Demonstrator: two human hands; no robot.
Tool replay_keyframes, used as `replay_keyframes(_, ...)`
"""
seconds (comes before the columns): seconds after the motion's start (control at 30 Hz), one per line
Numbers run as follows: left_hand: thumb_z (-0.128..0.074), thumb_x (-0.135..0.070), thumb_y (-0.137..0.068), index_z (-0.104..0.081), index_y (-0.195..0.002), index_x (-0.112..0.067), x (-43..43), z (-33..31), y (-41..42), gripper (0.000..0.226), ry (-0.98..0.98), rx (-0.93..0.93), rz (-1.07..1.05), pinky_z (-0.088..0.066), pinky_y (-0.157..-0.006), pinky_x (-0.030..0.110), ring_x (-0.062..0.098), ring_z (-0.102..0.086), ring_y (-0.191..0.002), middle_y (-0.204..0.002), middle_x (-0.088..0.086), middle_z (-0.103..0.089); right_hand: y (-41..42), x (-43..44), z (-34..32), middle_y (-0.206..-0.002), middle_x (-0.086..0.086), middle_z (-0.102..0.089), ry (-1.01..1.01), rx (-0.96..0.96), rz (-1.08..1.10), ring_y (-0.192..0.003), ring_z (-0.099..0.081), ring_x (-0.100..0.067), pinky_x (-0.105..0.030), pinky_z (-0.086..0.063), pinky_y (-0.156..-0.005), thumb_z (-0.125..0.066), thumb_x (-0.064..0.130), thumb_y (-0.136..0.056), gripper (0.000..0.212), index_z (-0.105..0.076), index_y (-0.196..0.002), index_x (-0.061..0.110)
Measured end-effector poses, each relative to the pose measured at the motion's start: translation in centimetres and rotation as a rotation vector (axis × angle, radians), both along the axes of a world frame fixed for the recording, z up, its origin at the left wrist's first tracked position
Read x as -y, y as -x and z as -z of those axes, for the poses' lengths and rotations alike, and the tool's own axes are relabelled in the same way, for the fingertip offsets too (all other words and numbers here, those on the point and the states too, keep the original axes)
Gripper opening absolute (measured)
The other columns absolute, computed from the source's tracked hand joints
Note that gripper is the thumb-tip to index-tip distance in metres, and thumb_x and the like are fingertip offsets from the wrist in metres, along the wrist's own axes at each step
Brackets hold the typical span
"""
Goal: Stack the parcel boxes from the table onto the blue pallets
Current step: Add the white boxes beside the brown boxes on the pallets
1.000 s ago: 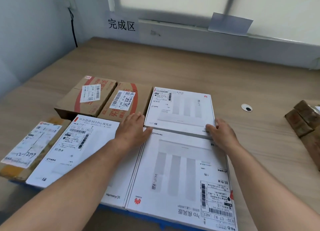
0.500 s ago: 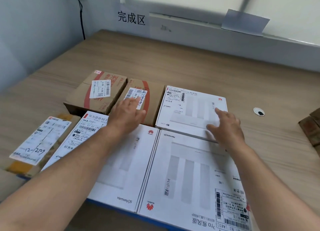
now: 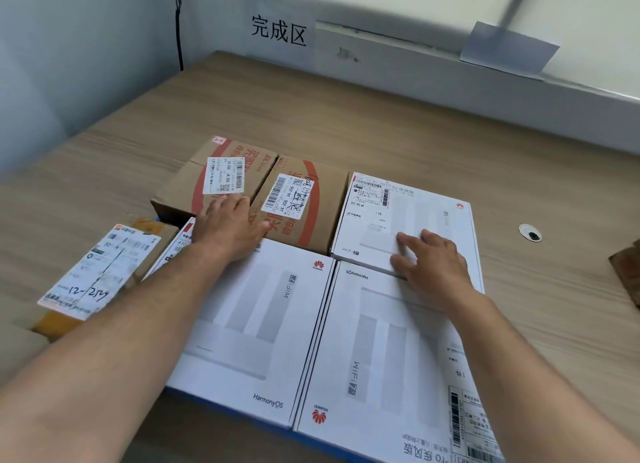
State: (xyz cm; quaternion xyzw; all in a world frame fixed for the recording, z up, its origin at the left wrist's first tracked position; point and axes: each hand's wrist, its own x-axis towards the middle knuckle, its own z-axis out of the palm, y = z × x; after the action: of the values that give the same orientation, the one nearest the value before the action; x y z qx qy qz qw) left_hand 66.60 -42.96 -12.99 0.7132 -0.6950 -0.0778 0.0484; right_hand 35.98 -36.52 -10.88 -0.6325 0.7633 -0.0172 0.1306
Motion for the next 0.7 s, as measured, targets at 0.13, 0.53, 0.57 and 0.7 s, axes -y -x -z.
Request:
replay_keyframes(0.13, -0.042, -0.057, -0.091, -0.029, -0.145, -0.016, -0.4, -0.2, 0.2, 0.069, -0.005, 0.022, 0.013, -0.019, -0.113, 0.044, 0.026, -0.021, -0.14, -0.153, 0.003, -0.028, 0.3, -0.1, -0.1, -0.152, -0.005, -0.029, -0.016, 0.009, -0.003, -0.14, -0.021, -0.028, -0.042, -0.021, -0.111, -0.046, 0.046, -0.094, 0.05, -0.038, -0.143, 0.037)
replay_keyframes(0.53, -0.031, -0.045, -0.099, -0.014, -0.151, -0.021, -5.8, -1.4, -3.2, 0.06, -0.039, -0.076, -0.068, -0.005, -0.117, 0.04, 0.021, -0.004, -0.146, -0.16, 0.002, -0.007, -4.1, -1.6, -1.1, -0.157, -0.005, -0.023, 0.099, 0.014, -0.173, -0.143, -0.018, -0.026, -0.039, -0.017, -0.115, -0.049, 0.051, -0.093, 0.06, -0.031, -0.148, 0.034)
replay_keyframes(0.57, -0.031, -0.042, -0.099, -0.016, -0.151, -0.021, -6.6, -1.5, -4.0, 0.058, -0.026, -0.09, -0.091, -0.006, -0.117, 0.04, 0.021, -0.005, -0.146, -0.159, 0.003, -0.008, -5.3, -1.7, -1.3, -0.157, -0.005, -0.024, 0.123, 0.031, -0.216, -0.143, -0.018, -0.025, -0.039, -0.017, -0.115, -0.05, 0.051, -0.093, 0.058, -0.033, -0.147, 0.035)
replay_keyframes(0.7, -0.028, -0.033, -0.101, -0.023, -0.149, -0.024, -10.1, -1.5, -8.4, 0.049, -0.023, -0.096, -0.175, -0.011, -0.116, 0.039, 0.022, -0.009, -0.145, -0.158, 0.002, -0.015, -10.5, -2.9, -1.7, -0.155, -0.004, -0.028, 0.158, 0.072, -0.4, -0.142, -0.021, -0.025, -0.038, -0.017, -0.116, -0.052, 0.051, -0.091, 0.055, -0.039, -0.143, 0.038)
